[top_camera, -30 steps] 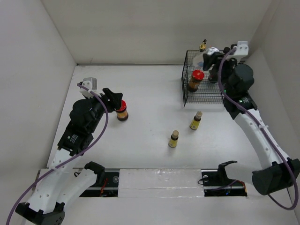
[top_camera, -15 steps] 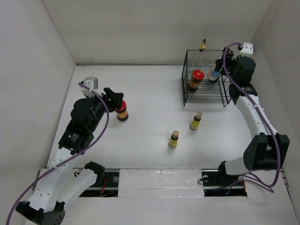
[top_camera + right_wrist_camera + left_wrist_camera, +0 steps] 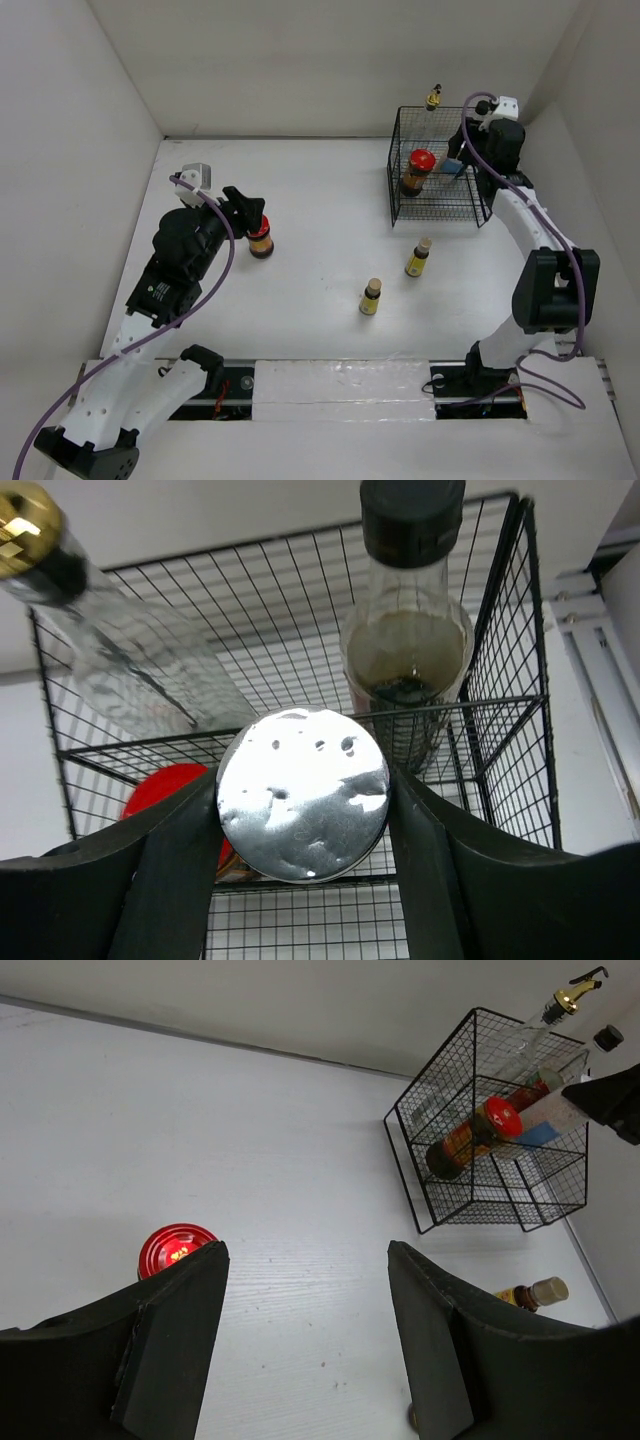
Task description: Organize the condiment bottles
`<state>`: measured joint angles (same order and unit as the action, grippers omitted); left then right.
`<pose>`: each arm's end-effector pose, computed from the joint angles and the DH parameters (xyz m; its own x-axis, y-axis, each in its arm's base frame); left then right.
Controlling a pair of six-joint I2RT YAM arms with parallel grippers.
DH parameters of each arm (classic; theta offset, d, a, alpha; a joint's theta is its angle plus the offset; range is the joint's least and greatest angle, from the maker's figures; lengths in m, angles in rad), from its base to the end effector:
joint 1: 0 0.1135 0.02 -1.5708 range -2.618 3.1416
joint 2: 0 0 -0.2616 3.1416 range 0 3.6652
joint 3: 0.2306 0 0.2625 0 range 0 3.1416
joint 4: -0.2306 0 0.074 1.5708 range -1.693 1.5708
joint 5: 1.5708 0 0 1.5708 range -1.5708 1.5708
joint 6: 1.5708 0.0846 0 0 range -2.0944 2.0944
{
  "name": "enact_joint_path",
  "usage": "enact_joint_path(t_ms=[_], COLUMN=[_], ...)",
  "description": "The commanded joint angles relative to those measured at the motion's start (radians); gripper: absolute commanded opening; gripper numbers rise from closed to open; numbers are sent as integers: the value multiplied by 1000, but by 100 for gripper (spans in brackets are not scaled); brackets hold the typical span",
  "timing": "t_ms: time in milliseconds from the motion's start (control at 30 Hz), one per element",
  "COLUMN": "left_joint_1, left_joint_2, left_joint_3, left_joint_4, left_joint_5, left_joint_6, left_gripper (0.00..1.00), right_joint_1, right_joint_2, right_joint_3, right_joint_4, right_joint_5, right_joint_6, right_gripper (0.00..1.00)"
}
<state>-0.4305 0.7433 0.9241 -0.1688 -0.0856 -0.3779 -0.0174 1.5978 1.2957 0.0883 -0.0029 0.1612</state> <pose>0.2086 -0.0879 0.3974 -0.1146 -0.3519 -0.9290 0.3183 0.8729 -0.3699 0.4438 -0.0075 0.3226 -0.2070 0.1641 -0.9645 0.0484 0.9863 0.1575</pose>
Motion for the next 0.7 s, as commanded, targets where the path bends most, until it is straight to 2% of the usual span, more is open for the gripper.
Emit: enact_joint_path(t_ms=[0, 233, 300, 367, 400, 467, 567, 667], left_joint_1=[-2, -2, -2, -2, -2, -2, -2, -2], left_joint_2=[-13, -13, -13, -13, -13, -1, -1, -1], left_joint_3=[2, 2, 2, 2, 2, 2, 2, 2], left_joint_4=[40, 40, 40, 40, 40, 40, 40, 40], left_joint_5=[10, 10, 10, 10, 10, 10, 20, 20], left_joint_6=[8, 8, 8, 8, 8, 8, 8, 8], left_gripper=[60, 60, 60, 60, 60, 60, 60, 60], right_joint_1=[14, 45, 56, 56, 66, 66, 77, 88], right_joint_2=[13, 114, 134, 146, 146, 133, 96, 21], right_joint_3=[77, 109, 120, 120, 120, 120, 120, 111], right_joint_4=[82, 25, 16, 7, 7, -5, -15, -15], right_joint_5=[27, 83, 83, 93, 110, 119, 130, 171], right_joint_6=[-11, -38, -38, -38, -38, -38, -28, -28], right_gripper=[35, 40, 46, 58, 69, 78, 88, 91])
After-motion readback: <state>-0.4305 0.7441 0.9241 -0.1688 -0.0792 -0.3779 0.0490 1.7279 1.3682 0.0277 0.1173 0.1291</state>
